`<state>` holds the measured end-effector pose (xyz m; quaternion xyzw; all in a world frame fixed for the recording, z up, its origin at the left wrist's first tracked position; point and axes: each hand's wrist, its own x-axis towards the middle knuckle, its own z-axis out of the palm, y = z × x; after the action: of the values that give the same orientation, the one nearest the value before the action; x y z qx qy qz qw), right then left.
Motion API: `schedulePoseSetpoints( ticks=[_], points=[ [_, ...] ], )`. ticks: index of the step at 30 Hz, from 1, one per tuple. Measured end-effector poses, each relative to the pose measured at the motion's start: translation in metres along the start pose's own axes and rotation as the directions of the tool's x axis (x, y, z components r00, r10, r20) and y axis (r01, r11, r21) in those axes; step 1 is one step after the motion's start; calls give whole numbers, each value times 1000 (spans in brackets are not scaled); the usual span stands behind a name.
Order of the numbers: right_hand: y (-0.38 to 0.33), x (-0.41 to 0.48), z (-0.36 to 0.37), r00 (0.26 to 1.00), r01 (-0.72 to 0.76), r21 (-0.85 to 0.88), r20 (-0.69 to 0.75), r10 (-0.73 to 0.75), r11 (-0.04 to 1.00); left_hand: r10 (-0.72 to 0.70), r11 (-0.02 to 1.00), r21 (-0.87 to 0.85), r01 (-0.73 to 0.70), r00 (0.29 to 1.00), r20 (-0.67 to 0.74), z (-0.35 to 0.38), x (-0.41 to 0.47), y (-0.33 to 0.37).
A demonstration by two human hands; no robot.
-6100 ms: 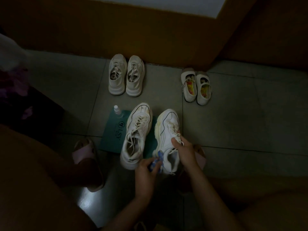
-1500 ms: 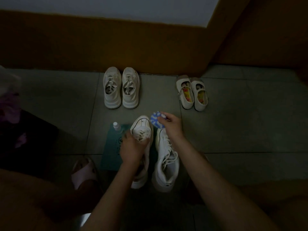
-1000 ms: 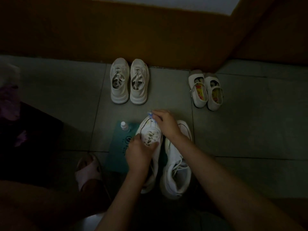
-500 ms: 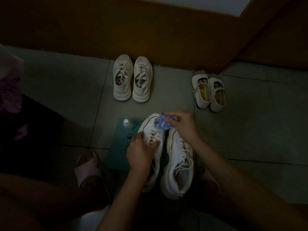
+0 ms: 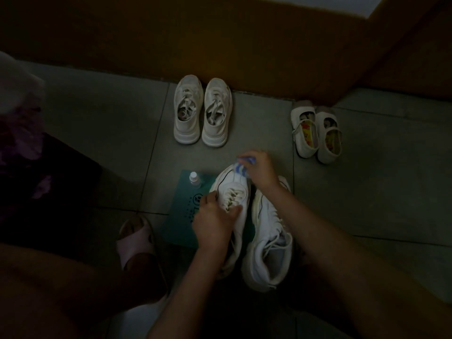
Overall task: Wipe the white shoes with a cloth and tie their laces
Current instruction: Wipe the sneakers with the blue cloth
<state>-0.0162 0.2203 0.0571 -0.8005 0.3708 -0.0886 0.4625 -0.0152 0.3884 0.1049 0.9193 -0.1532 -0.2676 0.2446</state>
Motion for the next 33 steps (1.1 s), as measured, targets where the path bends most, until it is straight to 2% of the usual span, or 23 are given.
schedulePoseSetpoints(
  ticks=[2, 4, 5, 7, 9, 12, 15, 18, 22, 24, 26, 28, 31, 33],
  points=[
    [-2, 5, -10, 985, -121, 175, -102, 140, 977, -1, 1000, -1, 1, 1000, 1, 1, 0, -1],
    [-9, 4, -18, 987, -91, 200, -112, 115, 976, -3, 1000, 3, 3, 1000, -3, 1, 0, -1],
    [-14, 0, -19, 996, -65, 196, -48, 76, 978, -8, 1000, 4, 8, 1000, -6, 1, 1, -1],
    [-17, -14, -11, 988, -15, 94, 153, 1, 995, -16, 1000, 7, 16, 1000, -7, 2, 0, -1],
    [-7, -26, -1, 973, 87, -117, 224, -59, 989, -10, 1000, 9, 10, 1000, -5, 2, 0, -1],
    [-1, -36, 3, 981, 171, -158, 120, -153, 973, -4, 1000, 9, 4, 1000, -5, 3, 1, -2],
    [-4, -46, 3, 987, 160, -107, 10, -159, 981, -8, 1000, 2, 8, 1000, -5, 3, 2, -3],
    [-5, -62, 2, 996, 69, -32, -56, -71, 997, -2, 999, -35, 2, 1000, -14, 2, 3, -5],
    [-11, -77, -9, 994, -102, 77, -23, 104, 992, -8, 996, -94, 6, 1000, -14, -1, 5, -9],
    [-18, -68, -19, 990, -122, 164, -48, 132, 979, -19, 990, -140, 17, 1000, -11, -3, 6, -12],
    [-32, -55, -24, 994, -84, 238, -49, 99, 968, -17, 984, -177, 17, 1000, -3, -4, 6, -13],
    [-43, -46, -18, 999, -6, 208, 34, -1, 978, -20, 981, -193, 19, 1000, -3, -5, 6, -14],
    [-42, -46, 4, 948, 103, -17, 303, -93, 994, -16, 978, -207, 16, 1000, -2, -5, 7, -14],
    [-29, -45, 10, 916, 109, 13, 388, -106, 994, -10, 975, -221, 10, 1000, 4, -4, 7, -14]
  ],
)
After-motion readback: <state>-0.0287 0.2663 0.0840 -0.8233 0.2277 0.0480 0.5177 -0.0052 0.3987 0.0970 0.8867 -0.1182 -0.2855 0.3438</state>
